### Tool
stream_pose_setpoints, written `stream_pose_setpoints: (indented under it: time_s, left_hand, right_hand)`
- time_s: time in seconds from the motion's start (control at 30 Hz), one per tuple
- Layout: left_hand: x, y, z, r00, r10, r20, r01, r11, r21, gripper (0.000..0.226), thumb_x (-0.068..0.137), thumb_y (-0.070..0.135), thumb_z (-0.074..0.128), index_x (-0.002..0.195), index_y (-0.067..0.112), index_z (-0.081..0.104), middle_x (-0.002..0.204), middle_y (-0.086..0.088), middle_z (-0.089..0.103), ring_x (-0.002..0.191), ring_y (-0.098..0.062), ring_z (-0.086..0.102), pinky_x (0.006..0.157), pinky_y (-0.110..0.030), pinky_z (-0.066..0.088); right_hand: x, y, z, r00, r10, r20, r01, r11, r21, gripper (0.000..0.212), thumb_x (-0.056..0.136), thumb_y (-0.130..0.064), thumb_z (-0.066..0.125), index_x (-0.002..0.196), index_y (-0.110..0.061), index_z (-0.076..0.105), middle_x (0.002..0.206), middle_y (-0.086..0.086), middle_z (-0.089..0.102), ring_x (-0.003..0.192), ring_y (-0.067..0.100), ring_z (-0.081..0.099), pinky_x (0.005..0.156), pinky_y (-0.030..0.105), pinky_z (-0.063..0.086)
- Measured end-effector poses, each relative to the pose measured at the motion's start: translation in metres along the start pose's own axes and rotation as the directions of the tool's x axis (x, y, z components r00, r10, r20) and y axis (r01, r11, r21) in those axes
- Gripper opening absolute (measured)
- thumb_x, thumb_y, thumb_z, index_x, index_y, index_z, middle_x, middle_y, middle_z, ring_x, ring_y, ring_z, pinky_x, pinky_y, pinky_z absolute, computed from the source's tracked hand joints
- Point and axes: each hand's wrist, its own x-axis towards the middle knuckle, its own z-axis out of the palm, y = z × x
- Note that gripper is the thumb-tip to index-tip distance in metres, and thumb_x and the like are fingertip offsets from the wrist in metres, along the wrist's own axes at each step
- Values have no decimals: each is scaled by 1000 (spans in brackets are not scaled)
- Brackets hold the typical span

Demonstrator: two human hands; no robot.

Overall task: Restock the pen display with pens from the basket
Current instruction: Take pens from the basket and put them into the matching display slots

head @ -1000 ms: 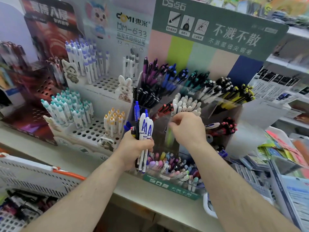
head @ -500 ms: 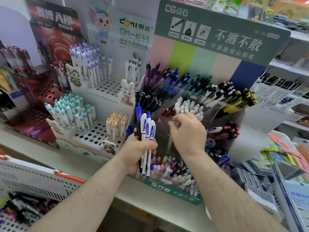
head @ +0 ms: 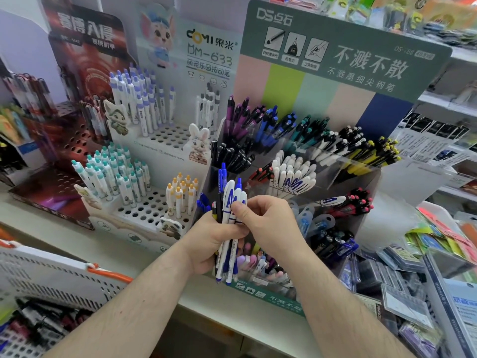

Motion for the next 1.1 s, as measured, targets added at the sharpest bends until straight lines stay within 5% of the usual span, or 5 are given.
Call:
stream_pose_setpoints:
  time_s: [0.13, 0.37, 0.57, 0.9, 1.1]
  left_hand:
    - [-4, 1, -1, 999, -34, 36, 35, 999, -38, 13, 86, 7, 67, 98, 3, 68, 72, -9, 66, 63, -19, 65, 55, -32, 54]
    - [-9, 0, -8, 995, -94, 34, 97, 988, -120, 42, 72, 21, 81, 102, 1, 59, 78, -19, 61, 70, -30, 62, 59, -37, 57]
    - [-12, -2, -16, 996, -74, -52, 57, 962, -266, 29, 62, 10, 80, 85, 15, 63, 73, -8, 53, 55, -17, 55, 51, -31, 51]
    - [14, 12, 9, 996, 33, -78, -64, 896, -440, 23, 71, 6, 65, 88, 17, 55, 66, 1, 52, 52, -11, 52, 49, -25, 48]
    - [32, 12, 31, 993, 99, -59, -106, 986, -126, 8, 71, 9, 64, 73, 17, 63, 60, -4, 54, 52, -17, 51, 59, -32, 44]
  right_hand:
    - [-5, -1, 2, 999, -39, -18, 39, 999, -17, 12, 92, -34, 69, 93, -23, 73, 78, -7, 74, 64, 5, 68, 58, 23, 55]
    - [-10, -3, -4, 992, 73, -99, -36, 939, 341, 10, 93, -19, 69, 87, -11, 68, 61, -4, 66, 52, 8, 59, 54, 22, 50]
    - [-6, 3, -15, 838, 208, -505, 139, 813, 565, 20, 92, -12, 70, 106, -15, 55, 68, 3, 69, 61, 19, 68, 57, 28, 58]
    - [-9, 14, -37, 722, 320, -613, 173, 775, 608, 8, 94, -10, 67, 94, -11, 59, 75, 6, 68, 57, 15, 68, 58, 27, 55]
    - [-13, 5, -101, 347, 172, -922, 342, 892, 295, 17, 90, -14, 70, 83, -22, 57, 73, 1, 66, 61, 19, 70, 61, 32, 58]
